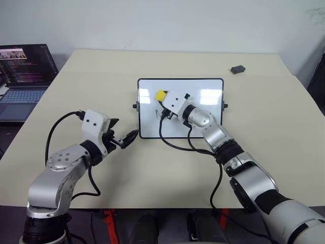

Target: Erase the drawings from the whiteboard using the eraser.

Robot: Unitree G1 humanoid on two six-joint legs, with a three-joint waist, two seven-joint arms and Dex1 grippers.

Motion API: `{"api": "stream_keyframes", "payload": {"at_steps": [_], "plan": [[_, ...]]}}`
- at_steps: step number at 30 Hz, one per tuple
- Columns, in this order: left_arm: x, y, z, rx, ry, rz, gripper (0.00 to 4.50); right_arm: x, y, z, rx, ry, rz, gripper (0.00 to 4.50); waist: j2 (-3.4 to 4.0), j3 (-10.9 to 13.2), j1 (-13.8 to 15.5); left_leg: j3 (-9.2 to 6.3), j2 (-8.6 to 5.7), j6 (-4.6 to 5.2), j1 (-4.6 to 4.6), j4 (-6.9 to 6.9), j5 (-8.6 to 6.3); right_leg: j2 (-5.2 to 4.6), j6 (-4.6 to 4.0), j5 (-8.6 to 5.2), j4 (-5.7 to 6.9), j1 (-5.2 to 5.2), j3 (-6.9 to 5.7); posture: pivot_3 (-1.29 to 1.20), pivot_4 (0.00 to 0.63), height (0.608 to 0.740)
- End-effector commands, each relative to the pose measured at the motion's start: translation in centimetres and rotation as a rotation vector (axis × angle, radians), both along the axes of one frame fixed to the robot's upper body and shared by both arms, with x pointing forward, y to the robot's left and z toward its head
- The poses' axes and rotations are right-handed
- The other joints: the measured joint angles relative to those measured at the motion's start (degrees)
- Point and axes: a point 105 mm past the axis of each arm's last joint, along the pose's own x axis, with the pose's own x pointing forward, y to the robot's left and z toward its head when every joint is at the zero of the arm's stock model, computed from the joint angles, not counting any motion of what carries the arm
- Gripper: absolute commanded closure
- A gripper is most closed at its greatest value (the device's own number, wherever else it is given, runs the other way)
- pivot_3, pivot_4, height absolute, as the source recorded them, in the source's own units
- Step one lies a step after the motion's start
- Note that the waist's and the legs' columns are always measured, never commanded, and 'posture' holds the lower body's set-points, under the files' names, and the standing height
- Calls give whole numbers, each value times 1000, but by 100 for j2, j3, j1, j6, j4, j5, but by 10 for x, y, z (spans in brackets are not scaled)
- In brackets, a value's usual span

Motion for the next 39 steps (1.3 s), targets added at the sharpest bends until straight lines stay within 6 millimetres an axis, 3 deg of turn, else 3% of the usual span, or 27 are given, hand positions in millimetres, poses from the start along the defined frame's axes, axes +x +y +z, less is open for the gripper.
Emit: {"api": "stream_keyframes", "payload": {"at_steps": [1,7,12,14,16,19,22,24,27,31,35,39], "plan": [[-5,-3,13,12,-49,-19,0,2,-3,-20,-58,36,-8,3180,-2,-1,-8,1,0,0,1,2,0,0,0,1,3,0,0,0,150,740],[-6,-8,17,6,-56,-36,0,-8,-21,-80,-176,134,-20,3180,-6,-19,-4,-4,1,1,29,4,2,1,-15,12,10,25,-6,0,150,740],[-6,-8,17,8,-55,-37,0,-19,-27,-108,-278,191,13,3180,0,-15,-9,-4,1,4,165,-4,1,3,-16,4,-6,164,-4,0,150,740],[-5,-8,17,9,-54,-40,0,-22,-27,-110,-283,201,30,3181,1,-14,-9,-5,1,8,211,-4,4,4,-17,-30,-7,203,-4,0,150,740],[-5,-8,17,10,-52,-41,0,-21,-23,-98,-239,167,46,3181,4,-13,-9,-7,1,16,220,-3,11,4,-24,-37,-3,212,-1,0,150,740],[-4,-8,16,12,-49,-41,0,-23,-7,-51,-88,35,113,3181,8,-8,-1,-11,0,19,214,-1,22,4,-19,-32,1,209,-1,0,150,740],[-4,-8,15,12,-46,-42,0,-46,12,8,108,-123,286,3181,9,0,-2,-9,-1,17,183,-3,22,4,16,-11,-2,184,0,0,150,740],[-4,-8,14,13,-44,-43,0,-61,14,42,223,-231,361,3182,8,-1,-13,-10,0,8,116,-3,16,4,-9,9,0,120,-2,0,150,740],[-4,-10,12,9,-40,-47,0,-62,7,66,281,-319,341,3182,8,-1,-65,-11,8,-7,65,-12,4,5,-1,1,-3,65,-6,0,150,740],[-6,-13,9,3,-31,-57,0,-35,-3,67,215,-322,199,3182,7,-2,-58,-6,5,-13,-15,-6,-1,-1,1,-3,-3,-13,-5,0,150,740],[-6,-15,8,2,-26,-64,0,-5,-10,48,100,-236,61,3182,8,-1,-55,-1,0,-10,-15,-5,-1,-5,-2,-2,-4,-12,-3,0,150,740],[-7,-15,6,4,-21,-66,0,7,-12,21,9,-129,0,3182,8,-1,-62,-3,2,-9,-11,-6,-1,-3,-3,-2,2,-12,-5,0,150,740]]}}
